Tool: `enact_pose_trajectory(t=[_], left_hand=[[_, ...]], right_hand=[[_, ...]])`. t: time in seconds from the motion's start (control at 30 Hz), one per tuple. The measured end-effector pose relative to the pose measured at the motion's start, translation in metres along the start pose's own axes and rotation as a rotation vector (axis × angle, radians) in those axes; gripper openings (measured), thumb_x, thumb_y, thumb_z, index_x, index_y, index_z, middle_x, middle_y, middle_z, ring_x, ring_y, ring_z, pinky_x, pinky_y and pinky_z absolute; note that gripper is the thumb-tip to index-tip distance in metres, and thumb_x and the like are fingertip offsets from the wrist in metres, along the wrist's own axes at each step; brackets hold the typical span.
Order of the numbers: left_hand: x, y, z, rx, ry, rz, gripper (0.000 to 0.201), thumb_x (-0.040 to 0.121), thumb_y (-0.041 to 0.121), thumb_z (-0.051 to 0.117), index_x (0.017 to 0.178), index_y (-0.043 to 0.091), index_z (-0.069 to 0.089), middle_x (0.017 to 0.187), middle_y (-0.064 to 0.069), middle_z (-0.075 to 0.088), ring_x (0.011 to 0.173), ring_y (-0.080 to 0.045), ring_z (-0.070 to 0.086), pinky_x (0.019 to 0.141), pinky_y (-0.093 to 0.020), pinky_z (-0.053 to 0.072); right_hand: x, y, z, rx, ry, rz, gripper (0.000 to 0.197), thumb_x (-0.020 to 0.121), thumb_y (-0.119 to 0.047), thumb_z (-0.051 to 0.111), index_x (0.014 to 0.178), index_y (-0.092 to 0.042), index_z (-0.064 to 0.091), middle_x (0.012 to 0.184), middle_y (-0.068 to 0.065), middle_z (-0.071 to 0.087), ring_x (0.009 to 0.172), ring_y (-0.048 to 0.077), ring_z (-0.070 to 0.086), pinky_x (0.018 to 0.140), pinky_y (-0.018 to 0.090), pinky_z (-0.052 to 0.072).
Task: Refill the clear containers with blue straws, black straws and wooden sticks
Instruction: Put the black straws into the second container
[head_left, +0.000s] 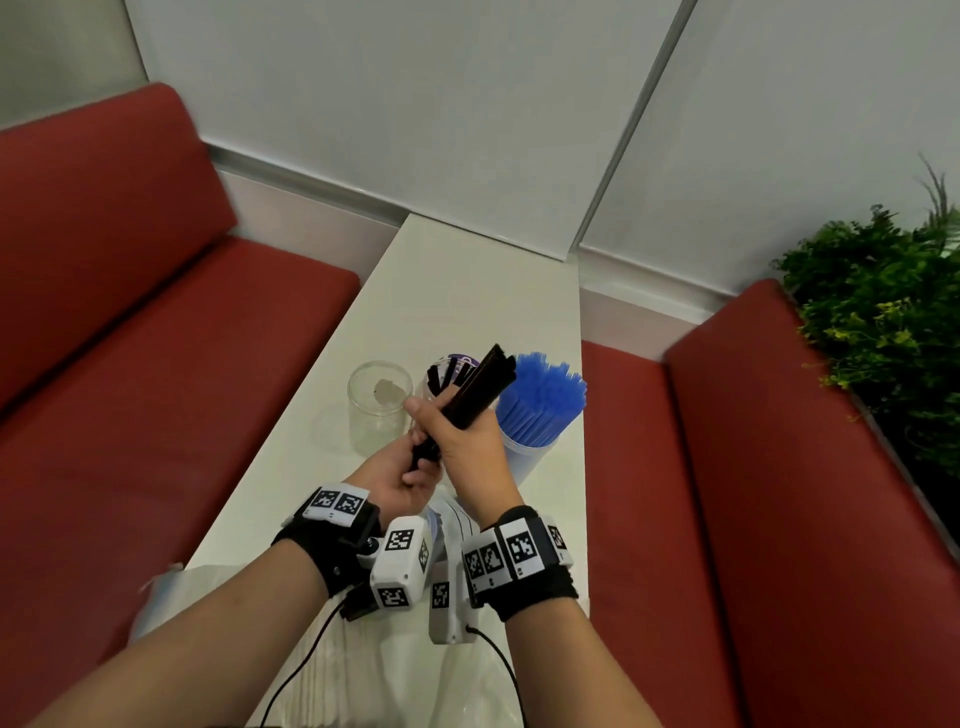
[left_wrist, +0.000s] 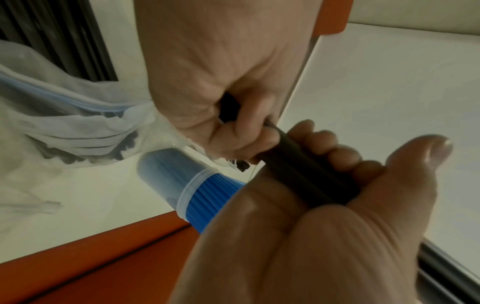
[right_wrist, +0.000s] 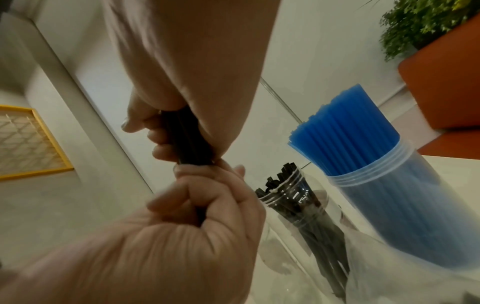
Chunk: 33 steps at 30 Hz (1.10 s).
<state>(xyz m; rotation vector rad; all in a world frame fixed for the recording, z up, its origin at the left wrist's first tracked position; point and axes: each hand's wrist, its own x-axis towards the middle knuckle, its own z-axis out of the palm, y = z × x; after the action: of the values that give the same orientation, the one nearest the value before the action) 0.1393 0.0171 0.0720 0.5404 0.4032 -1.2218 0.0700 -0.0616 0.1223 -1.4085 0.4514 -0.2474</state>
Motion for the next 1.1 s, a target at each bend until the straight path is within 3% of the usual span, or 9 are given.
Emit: enact_pose_trajectory(t=[0.17,0.27,0.37,0.47,0.57,0.7,0.77,0.97,1.1], left_hand=[[0.01,0.0,-0.023,-0.003,0.147,-0.048,0.031,0.099,0.03,0.05,0.076,0.011,0.049,0.049,0.0,0.042,0.027,-0.005,0.034,0.023,-0.013,0.017],[0.017,0.006,-0.023,0.006,0.156,0.042,0.027,0.1,0.028,0.047,0.082,0.008,0.049,0.052,-0.002,0.045,0.029,-0.005,0.036,0.024,-0.013,0.019],[0.024,0.02,-0.018,0.063,0.188,0.218,0.045,0.103,0.044,0.039,0.099,0.004,0.061,0.068,-0.009,0.062,0.045,-0.012,0.054,0.036,-0.017,0.039],[0.025,0.032,-0.031,0.492,0.346,0.379,0.061,0.102,0.053,0.033,0.098,0.004,0.069,0.085,-0.013,0.07,0.065,-0.022,0.064,0.058,-0.03,0.052],[0.025,0.032,-0.058,1.186,0.564,0.479,0.034,0.098,0.032,0.054,0.084,0.005,0.07,0.086,-0.012,0.071,0.069,-0.023,0.063,0.068,-0.036,0.052],[0.029,0.014,-0.085,1.827,0.593,0.416,0.032,0.096,0.034,0.052,0.079,0.009,0.062,0.082,-0.007,0.062,0.081,-0.026,0.061,0.067,-0.03,0.045],[0.031,0.005,-0.089,2.094,0.585,0.388,0.03,0.095,0.041,0.051,0.091,0.014,0.064,0.096,-0.006,0.061,0.095,-0.027,0.059,0.08,-0.034,0.047],[0.031,-0.007,-0.097,2.364,0.562,0.265,0.031,0.101,0.03,0.038,0.12,0.012,0.054,0.121,-0.007,0.055,0.112,-0.029,0.052,0.093,-0.04,0.041],[0.03,-0.011,-0.1,2.488,0.583,0.192,0.032,0.097,0.025,0.04,0.124,0.011,0.049,0.125,-0.008,0.053,0.114,-0.029,0.052,0.094,-0.039,0.038]], right_hand=[[0.016,-0.007,-0.007,0.112,-0.048,-0.132,0.017,0.088,-0.02,0.078,0.087,-0.013,0.062,0.067,0.002,0.055,0.064,0.017,0.054,0.07,0.035,0.05],[0.034,-0.027,-0.008,0.075,-0.032,-0.159,0.023,0.09,-0.028,0.077,0.08,-0.016,0.06,0.062,0.002,0.052,0.061,0.018,0.05,0.072,0.043,0.046],[0.056,-0.063,-0.005,-0.047,-0.01,-0.257,0.03,0.086,-0.04,0.076,0.065,-0.027,0.06,0.061,0.002,0.057,0.062,0.021,0.054,0.073,0.045,0.048],[0.084,-0.106,-0.008,-0.117,0.096,-0.431,0.032,0.086,-0.046,0.076,0.063,-0.03,0.063,0.061,0.0,0.062,0.064,0.02,0.058,0.075,0.034,0.053],[0.109,-0.118,-0.012,-0.134,0.149,-0.495,0.031,0.084,-0.047,0.079,0.063,-0.032,0.061,0.059,-0.001,0.059,0.061,0.018,0.056,0.07,0.026,0.053],[0.132,-0.07,-0.014,-0.198,0.197,-0.354,0.035,0.085,-0.04,0.08,0.068,-0.021,0.056,0.062,0.004,0.057,0.063,0.019,0.052,0.07,0.037,0.047],[0.139,-0.039,-0.018,-0.209,0.228,-0.246,0.036,0.086,-0.039,0.08,0.07,-0.015,0.057,0.064,0.004,0.057,0.063,0.018,0.052,0.07,0.036,0.048],[0.146,0.021,-0.027,-0.25,0.238,-0.09,0.03,0.084,-0.03,0.083,0.08,-0.011,0.06,0.072,0.002,0.062,0.066,0.012,0.055,0.071,0.029,0.048],[0.149,0.015,-0.028,-0.251,0.246,-0.222,0.015,0.087,-0.013,0.077,0.09,-0.017,0.063,0.072,-0.016,0.063,0.069,0.001,0.057,0.073,0.02,0.048]])
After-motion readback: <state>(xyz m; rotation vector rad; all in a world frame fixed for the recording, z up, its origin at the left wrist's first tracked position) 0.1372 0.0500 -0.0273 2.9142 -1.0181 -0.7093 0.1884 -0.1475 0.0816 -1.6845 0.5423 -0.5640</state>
